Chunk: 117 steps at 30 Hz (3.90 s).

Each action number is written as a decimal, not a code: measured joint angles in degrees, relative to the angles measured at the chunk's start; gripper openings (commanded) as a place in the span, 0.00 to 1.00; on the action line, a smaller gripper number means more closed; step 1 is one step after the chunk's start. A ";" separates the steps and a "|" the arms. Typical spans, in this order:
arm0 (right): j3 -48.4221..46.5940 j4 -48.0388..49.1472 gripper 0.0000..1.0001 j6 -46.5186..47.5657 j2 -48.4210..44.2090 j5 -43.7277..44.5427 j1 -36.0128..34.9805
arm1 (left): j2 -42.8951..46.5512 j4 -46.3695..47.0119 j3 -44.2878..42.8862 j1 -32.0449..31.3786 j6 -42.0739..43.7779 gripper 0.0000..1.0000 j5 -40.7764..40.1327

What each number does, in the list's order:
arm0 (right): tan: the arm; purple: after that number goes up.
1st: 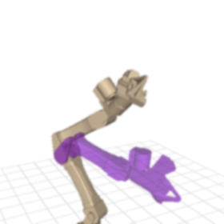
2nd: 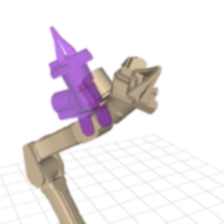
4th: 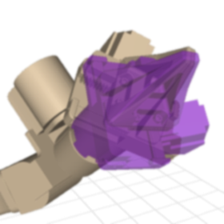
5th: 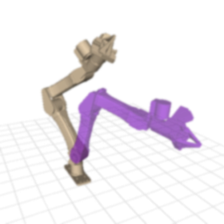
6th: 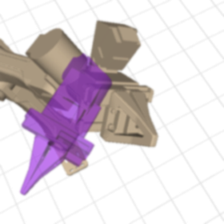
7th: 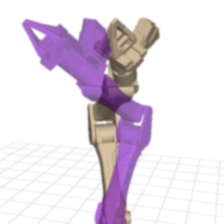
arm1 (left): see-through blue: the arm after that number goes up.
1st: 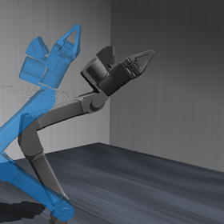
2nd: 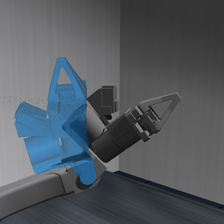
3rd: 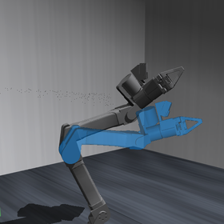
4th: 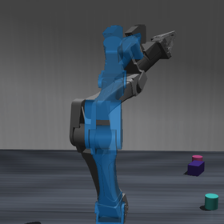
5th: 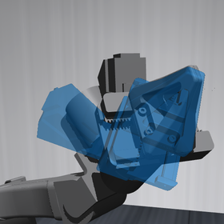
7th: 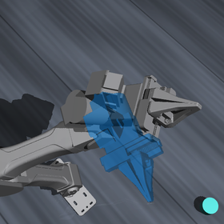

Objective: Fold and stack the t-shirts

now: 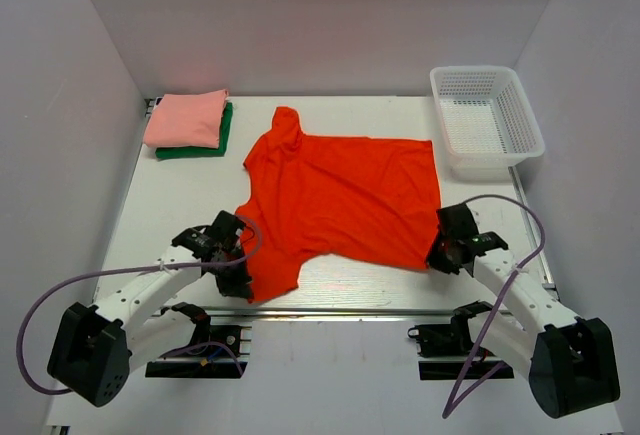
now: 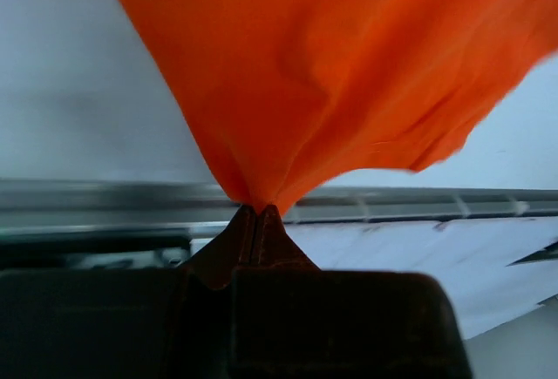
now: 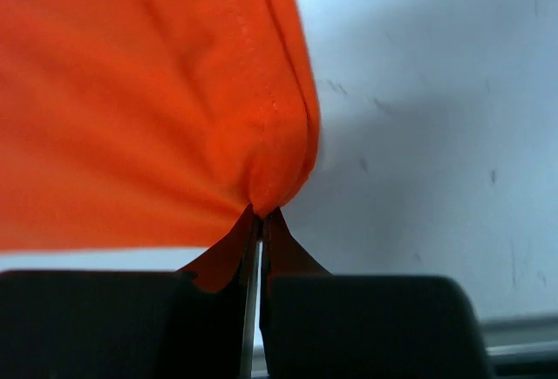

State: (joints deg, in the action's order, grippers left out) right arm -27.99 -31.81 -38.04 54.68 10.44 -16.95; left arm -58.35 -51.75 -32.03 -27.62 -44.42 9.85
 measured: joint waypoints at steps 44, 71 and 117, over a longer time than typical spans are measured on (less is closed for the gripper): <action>-31.45 -6.38 0.00 8.09 14.14 0.94 3.10 | -26.27 8.46 -48.57 3.19 12.83 0.00 -17.64; -85.09 -6.08 0.00 25.18 -1.07 -5.62 3.06 | -2.38 12.07 -93.83 2.95 31.91 0.00 -21.03; -51.84 16.87 0.00 18.43 54.82 -1.20 10.14 | -67.80 44.17 -69.13 11.02 44.59 0.00 -21.79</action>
State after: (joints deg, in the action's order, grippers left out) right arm -79.83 -14.94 -19.62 109.49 9.23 -6.81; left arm -126.15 -7.57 -101.16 -16.60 0.16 -11.94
